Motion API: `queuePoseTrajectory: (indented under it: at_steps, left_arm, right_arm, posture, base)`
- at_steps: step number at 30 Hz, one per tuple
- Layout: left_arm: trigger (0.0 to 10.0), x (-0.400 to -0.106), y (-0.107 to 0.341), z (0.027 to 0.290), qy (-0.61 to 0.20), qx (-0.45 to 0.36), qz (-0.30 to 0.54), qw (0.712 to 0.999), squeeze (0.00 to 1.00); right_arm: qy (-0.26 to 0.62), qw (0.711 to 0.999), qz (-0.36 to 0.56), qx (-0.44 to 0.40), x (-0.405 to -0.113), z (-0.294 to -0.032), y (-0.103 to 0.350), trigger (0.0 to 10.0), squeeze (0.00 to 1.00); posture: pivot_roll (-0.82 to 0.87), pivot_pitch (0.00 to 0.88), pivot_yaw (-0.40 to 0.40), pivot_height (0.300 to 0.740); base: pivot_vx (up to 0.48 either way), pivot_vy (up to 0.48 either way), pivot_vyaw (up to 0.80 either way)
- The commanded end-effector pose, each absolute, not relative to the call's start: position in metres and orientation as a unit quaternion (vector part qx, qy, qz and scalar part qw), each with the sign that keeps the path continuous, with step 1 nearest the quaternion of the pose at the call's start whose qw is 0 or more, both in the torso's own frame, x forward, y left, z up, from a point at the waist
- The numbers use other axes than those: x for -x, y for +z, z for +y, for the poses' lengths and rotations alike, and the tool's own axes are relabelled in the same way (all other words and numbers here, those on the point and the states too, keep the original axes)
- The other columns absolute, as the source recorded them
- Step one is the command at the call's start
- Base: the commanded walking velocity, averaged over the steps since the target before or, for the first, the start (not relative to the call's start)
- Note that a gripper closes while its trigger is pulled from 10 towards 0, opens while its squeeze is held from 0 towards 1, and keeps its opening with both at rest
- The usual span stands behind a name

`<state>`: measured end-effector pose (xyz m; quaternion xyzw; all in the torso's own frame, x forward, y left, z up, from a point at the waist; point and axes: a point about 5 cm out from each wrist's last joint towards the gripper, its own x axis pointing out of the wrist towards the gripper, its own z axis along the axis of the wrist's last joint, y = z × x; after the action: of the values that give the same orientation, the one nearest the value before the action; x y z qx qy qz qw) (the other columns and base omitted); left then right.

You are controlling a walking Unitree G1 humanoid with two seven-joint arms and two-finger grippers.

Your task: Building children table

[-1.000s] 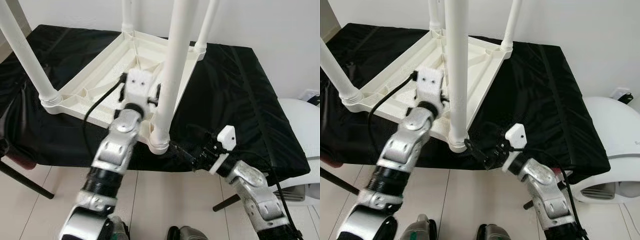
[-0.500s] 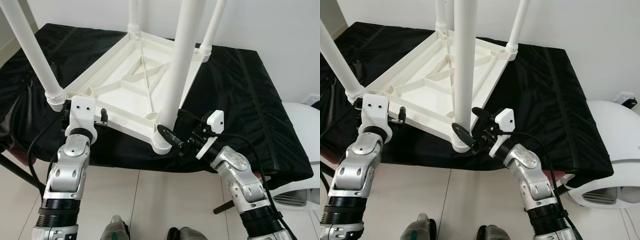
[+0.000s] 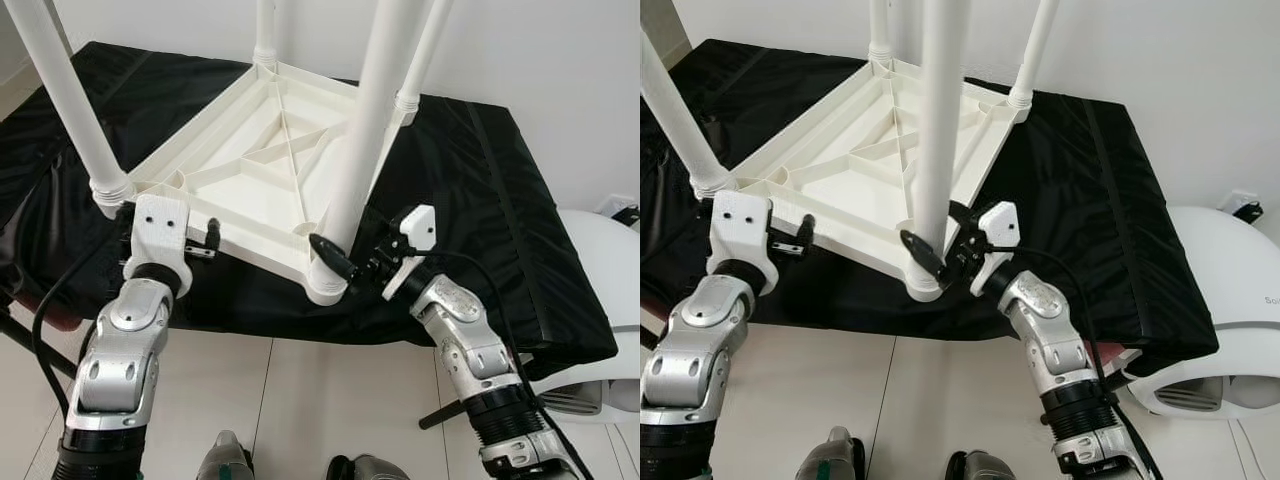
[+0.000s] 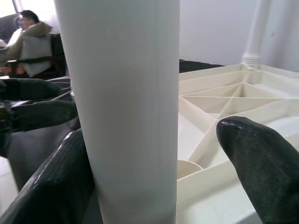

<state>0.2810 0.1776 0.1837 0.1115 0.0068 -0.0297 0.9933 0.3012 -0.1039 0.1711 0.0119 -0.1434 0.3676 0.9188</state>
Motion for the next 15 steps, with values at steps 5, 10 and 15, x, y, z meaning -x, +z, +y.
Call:
queuePoseTrajectory:
  at_steps: [5, 10, 15]
  left_arm:
    - [10.0, -0.273, 0.184, 0.167, -0.079, -0.111, 0.014, 0.991, 0.00]
    - [10.0, -0.273, 0.185, 0.166, -0.085, -0.109, 0.015, 0.990, 0.00]
    - [10.0, -0.273, 0.184, 0.160, -0.106, -0.112, 0.020, 0.988, 0.00]
  right_arm:
    - [0.282, 0.945, -0.165, 0.000, -0.313, -0.129, 0.178, 10.0, 0.00]
    - [0.258, 0.951, -0.170, 0.001, -0.315, -0.134, 0.178, 10.0, 0.00]
    - [0.193, 0.964, -0.183, 0.012, -0.321, -0.150, 0.181, 10.0, 0.00]
  posture:
    - [0.11, 0.079, -0.124, 0.740]
    - [0.10, 0.079, -0.120, 0.740]
    - [0.09, 0.077, -0.111, 0.740]
  base:
    - [0.000, 0.000, 0.00]
    - [0.000, 0.000, 0.00]
    - [0.000, 0.000, 0.00]
